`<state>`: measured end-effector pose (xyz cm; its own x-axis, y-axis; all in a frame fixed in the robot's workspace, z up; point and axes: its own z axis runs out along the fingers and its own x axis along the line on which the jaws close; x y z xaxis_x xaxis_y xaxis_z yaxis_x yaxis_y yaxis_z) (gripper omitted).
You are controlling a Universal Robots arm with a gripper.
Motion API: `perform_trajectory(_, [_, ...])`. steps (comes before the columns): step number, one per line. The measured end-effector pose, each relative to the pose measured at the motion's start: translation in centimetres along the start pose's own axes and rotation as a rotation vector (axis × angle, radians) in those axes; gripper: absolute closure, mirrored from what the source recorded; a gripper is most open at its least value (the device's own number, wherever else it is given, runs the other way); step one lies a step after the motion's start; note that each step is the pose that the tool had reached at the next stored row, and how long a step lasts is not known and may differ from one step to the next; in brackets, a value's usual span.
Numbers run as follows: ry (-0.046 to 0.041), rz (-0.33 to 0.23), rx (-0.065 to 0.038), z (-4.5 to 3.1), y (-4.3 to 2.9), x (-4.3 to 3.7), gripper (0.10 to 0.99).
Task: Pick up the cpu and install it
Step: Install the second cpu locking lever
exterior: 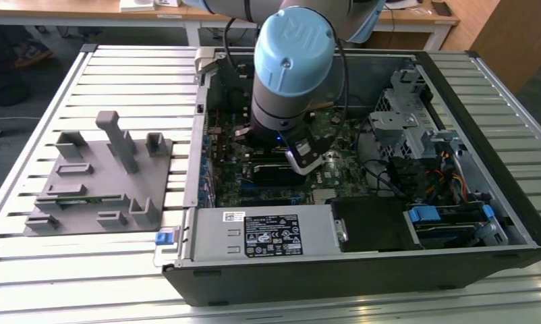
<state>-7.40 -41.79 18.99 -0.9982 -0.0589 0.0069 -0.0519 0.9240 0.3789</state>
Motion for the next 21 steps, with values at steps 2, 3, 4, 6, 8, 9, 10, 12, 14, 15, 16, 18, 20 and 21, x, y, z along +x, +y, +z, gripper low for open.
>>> perform_trajectory(2, [0.0000, 0.000, 0.000, 0.06, 0.03, 0.05, 0.980])
perform_trajectory(3, [0.0000, 0.000, 0.000, 0.10, 0.06, 0.07, 0.980])
perform_trajectory(4, [0.0001, 0.000, 0.000, 0.12, 0.10, 0.10, 0.980])
perform_trajectory(6, [0.0001, 0.000, 0.000, 0.20, 0.21, 0.14, 0.980])
perform_trajectory(8, [0.0001, 0.000, 0.000, 0.29, 0.32, 0.16, 0.980])
perform_trajectory(9, [0.0000, 0.000, 0.000, 0.34, 0.33, 0.16, 0.980])
perform_trajectory(10, [0.0001, 0.000, 0.000, 0.37, 0.33, 0.16, 0.980])
perform_trajectory(12, [0.0001, 0.000, 0.000, 0.43, 0.33, 0.18, 0.980])
perform_trajectory(14, [0.0001, 0.000, 0.000, 0.49, 0.34, 0.19, 0.980])
perform_trajectory(15, [0.0001, 0.000, 0.000, 0.51, 0.34, 0.19, 0.980])
perform_trajectory(16, [0.0001, 0.000, 0.000, 0.54, 0.34, 0.20, 0.980])
perform_trajectory(18, [0.0001, 0.000, 0.000, 0.58, 0.33, 0.21, 0.980])
perform_trajectory(20, [0.0000, 0.000, 0.000, 0.64, 0.32, 0.23, 0.980])
perform_trajectory(21, [0.0000, 0.000, 0.000, 0.67, 0.31, 0.25, 0.980])
